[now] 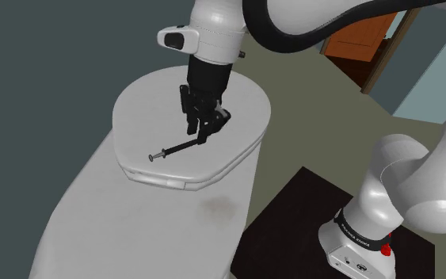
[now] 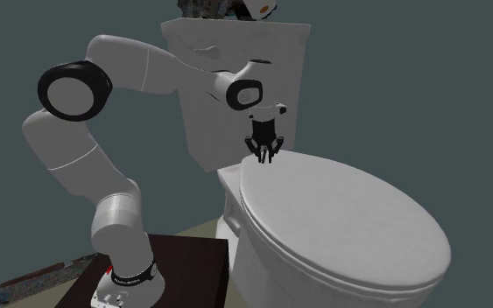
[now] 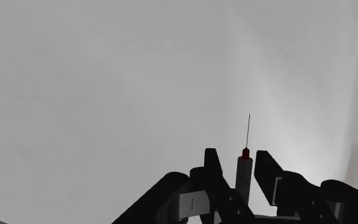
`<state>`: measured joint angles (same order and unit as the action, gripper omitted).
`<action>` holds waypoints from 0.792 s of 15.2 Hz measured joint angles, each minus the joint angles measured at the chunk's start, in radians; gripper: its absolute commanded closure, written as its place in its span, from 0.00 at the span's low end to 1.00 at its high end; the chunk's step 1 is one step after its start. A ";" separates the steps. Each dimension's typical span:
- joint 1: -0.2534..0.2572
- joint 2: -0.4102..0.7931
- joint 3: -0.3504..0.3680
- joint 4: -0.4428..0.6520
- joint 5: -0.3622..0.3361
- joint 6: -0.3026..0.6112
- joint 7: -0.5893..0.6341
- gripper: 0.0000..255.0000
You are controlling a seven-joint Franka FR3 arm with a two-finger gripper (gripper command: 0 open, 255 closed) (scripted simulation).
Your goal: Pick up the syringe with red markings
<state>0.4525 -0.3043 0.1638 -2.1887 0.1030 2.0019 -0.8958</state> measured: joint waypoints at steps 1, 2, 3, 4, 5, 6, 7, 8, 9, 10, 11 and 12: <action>0.000 0.000 0.000 0.000 -0.002 0.001 -0.001 1.00; 0.000 0.002 0.000 0.001 -0.005 0.002 -0.001 1.00; 0.000 0.003 0.000 0.001 -0.006 0.002 -0.002 1.00; 0.000 0.003 0.000 0.001 -0.007 0.000 -0.004 1.00; 0.000 0.003 0.000 0.002 -0.007 -0.001 -0.005 1.00; 0.000 0.003 0.000 0.001 -0.007 -0.001 -0.005 1.00; 0.000 0.003 0.000 0.001 -0.007 0.001 -0.005 1.00; 0.001 0.002 0.000 -0.003 -0.003 0.004 -0.001 1.00; 0.001 0.002 0.000 -0.002 -0.008 -0.003 0.001 1.00; 0.002 0.004 -0.001 0.003 -0.018 -0.012 0.004 1.00; 0.003 0.005 -0.002 0.009 -0.031 -0.022 0.004 1.00; 0.005 0.004 -0.005 0.015 -0.040 -0.038 0.006 1.00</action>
<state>0.4578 -0.3000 0.1593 -2.1740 0.0626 1.9640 -0.8894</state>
